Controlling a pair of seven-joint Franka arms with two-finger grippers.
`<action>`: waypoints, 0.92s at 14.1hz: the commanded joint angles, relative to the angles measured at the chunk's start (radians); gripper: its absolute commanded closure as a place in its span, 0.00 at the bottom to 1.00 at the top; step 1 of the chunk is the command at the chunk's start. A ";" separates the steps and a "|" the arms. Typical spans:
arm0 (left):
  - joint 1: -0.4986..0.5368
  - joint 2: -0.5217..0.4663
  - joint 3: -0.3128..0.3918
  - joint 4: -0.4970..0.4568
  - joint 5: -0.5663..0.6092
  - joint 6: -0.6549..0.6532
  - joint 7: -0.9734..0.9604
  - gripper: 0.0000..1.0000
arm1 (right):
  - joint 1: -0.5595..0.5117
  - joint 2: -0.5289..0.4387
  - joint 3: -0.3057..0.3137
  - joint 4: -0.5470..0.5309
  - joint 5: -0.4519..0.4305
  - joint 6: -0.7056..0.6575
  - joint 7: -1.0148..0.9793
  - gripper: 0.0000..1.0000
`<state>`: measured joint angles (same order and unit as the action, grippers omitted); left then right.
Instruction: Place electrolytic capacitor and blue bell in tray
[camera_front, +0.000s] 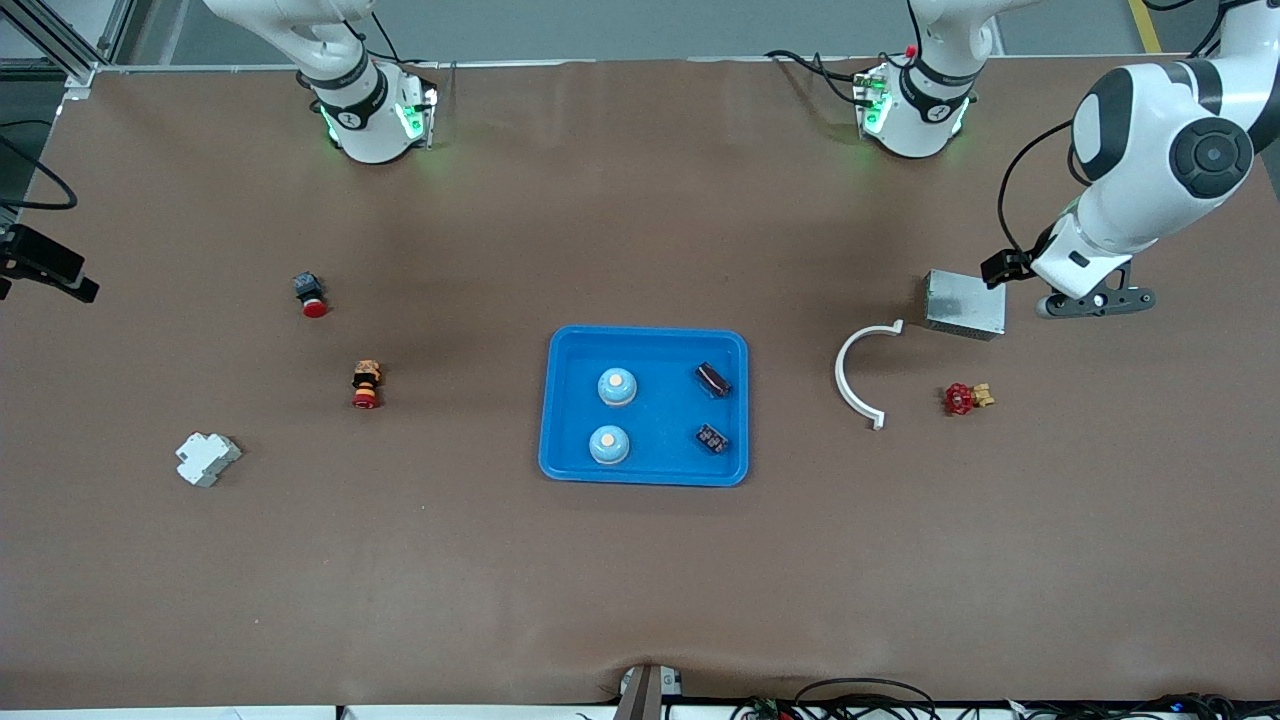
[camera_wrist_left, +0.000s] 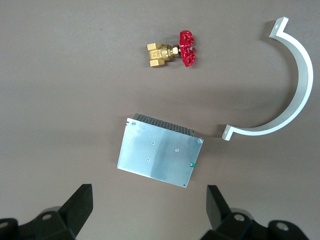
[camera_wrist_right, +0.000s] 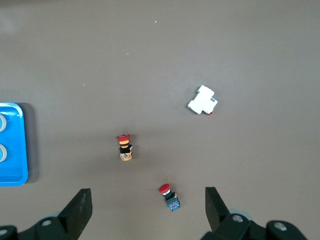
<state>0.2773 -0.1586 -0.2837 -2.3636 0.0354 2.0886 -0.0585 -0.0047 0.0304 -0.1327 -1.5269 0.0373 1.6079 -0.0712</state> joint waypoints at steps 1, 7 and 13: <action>0.003 -0.032 -0.002 0.016 -0.023 0.005 0.019 0.00 | -0.014 -0.018 0.012 -0.016 0.004 0.003 0.016 0.00; -0.006 0.204 -0.003 0.578 -0.038 -0.454 0.019 0.00 | -0.014 -0.018 0.012 -0.016 0.000 0.003 0.014 0.00; -0.015 0.263 -0.003 0.828 -0.034 -0.556 0.017 0.00 | -0.014 -0.024 0.012 -0.024 -0.002 -0.017 0.011 0.00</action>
<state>0.2680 0.0897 -0.2849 -1.6111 0.0118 1.5675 -0.0578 -0.0047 0.0304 -0.1330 -1.5293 0.0369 1.5973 -0.0698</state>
